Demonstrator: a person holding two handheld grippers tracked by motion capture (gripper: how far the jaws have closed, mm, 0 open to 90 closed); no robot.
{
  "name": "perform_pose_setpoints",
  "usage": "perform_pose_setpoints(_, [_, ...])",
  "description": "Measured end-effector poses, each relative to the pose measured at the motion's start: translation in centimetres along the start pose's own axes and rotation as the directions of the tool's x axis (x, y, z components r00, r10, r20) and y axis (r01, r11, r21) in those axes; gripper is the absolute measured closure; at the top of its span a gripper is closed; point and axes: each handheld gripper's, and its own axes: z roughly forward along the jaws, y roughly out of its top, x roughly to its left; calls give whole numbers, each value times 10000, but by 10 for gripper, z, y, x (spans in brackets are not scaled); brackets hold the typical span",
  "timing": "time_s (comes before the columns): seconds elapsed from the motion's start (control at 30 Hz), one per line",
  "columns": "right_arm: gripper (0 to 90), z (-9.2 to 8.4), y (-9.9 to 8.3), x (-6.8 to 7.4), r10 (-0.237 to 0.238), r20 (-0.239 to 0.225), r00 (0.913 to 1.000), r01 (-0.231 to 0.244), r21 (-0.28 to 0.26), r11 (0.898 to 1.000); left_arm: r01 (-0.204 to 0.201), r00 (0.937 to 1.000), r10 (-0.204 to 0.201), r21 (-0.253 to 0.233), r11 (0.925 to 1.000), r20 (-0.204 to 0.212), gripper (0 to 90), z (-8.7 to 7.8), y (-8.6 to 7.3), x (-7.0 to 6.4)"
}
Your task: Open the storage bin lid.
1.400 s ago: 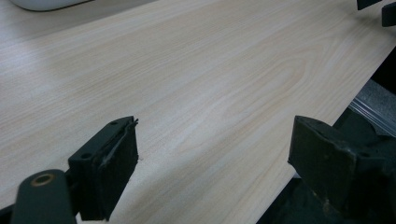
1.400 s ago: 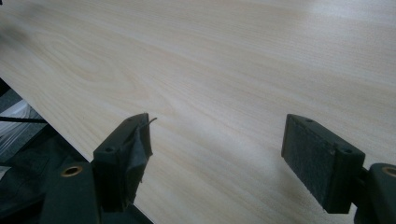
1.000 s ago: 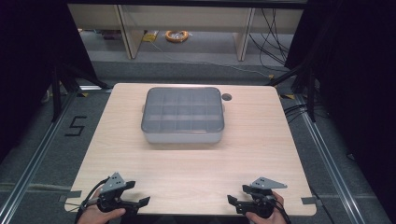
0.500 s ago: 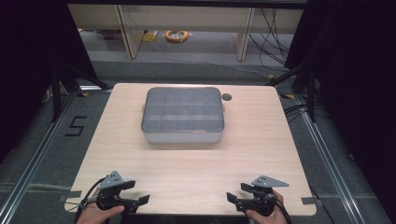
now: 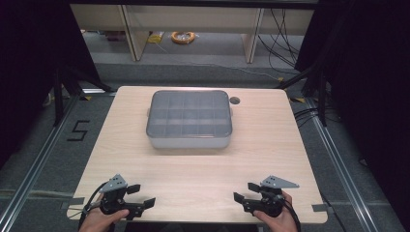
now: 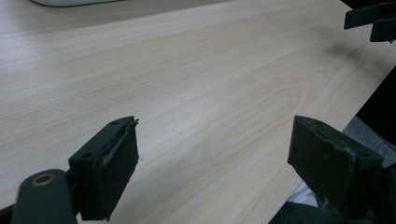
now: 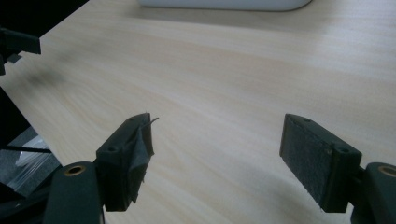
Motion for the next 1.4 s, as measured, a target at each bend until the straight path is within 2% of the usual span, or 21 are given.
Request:
perform_pose_setpoints(0.03, [265,0,3,-5,-499,173,9986,499,-8,9988,56,10000,-56,-86,9999,6,154,1,1,1])
perform_pose_setpoints(0.13, [264,2,8,-7,-341,90,9994,342,-131,9993,228,9997,-230,-200,9995,-108,154,3,4,5])
perform_pose_setpoints(0.17, [264,4,8,-5,28,-74,10000,-30,-148,9999,317,9995,-318,-134,9994,-79,154,3,6,8])
perform_pose_setpoints(0.23, [262,6,11,-8,-361,-74,9993,360,-187,9992,528,9985,-531,-240,9983,-123,154,4,9,11])
perform_pose_setpoints(0.3, [262,8,14,-5,256,-223,9994,-253,128,9996,738,9971,-744,-360,9966,-146,154,5,12,15])
perform_pose_setpoints(0.33, [262,11,15,-6,183,-272,9995,-181,88,9998,737,9971,-744,-365,9966,-168,154,5,14,17])
perform_pose_setpoints(0.37, [262,14,17,-9,-382,-349,9987,376,-170,9991,746,9968,-758,-434,9963,-252,154,5,16,20])
perform_pose_setpoints(0.43, [260,16,22,-8,-216,-413,9989,213,-87,9997,843,9955,-870,-668,9942,-384,154,5,21,25])
perform_pose_setpoints(0.47, [260,17,24,-10,-447,-323,9985,442,-172,9989,908,9948,-938,-698,9934,-408,154,5,24,27])
perform_pose_setpoints(0.53, [259,18,30,-8,1,-491,9988,-14,-255,9997,998,9931,-1042,-781,9919,-541,154,5,29,31])
perform_pose_setpoints(0.6, [259,18,38,-12,-94,-369,9993,84,-271,9996,1018,9922,-1080,-957,9902,-624,154,6,33,35])
perform_pose_setpoints(0.63, [259,21,44,-14,179,-463,9988,-205,-559,9982,1013,9923,-1074,-959,9902,-612,153,7,35,36])
perform_pose_setpoints(0.7, [259,22,49,-20,-178,-451,9988,152,-579,9982,1006,9928,-1062,-961,9903,-548,153,12,39,38])
perform_pose_setpoints(0.73, [259,22,52,-18,349,-543,9979,-378,-531,9979,1067,9925,-1116,-926,9900,-494,153,14,40,39])
perform_pose_setpoints(0.77, [259,23,56,-21,418,-565,9975,-450,-561,9974,1093,9925,-1137,-912,9898,-445,153,16,42,40])
perform_pose_setpoints(0.83, [259,27,63,-29,150,-514,9986,-191,-802,9966,1057,9930,-1099,-902,9903,-426,153,21,47,42])
perform_pose_setpoints(1.1, [259,43,91,-44,548,-601,9967,-597,-830,9948,1474,9882,-1511,-1099,9830,-265,153,27,69,59])
perform_pose_setpoints(1.13, [260,47,98,-47,970,-587,9936,-1016,-810,9915,1546,9871,-1582,-1126,9815,-238,153,28,72,61])
perform_pose_setpoints(1.23, [260,51,104,-55,851,-554,9948,-909,-1136,9894,1894,9819,-1888,-974,9771,154,153,31,79,69])
perform_pose_setpoints(1.37, [238,56,118,-65,749,-522,9958,-817,-1420,9865,2035,9786,-2056,-1210,9716,-44,153,32,91,79])
perform_pose_setpoints(1.4, [231,56,122,-66,979,-645,9931,-1060,-1376,9848,2065,9779,-2090,-1271,9702,-65,153,33,94,81])
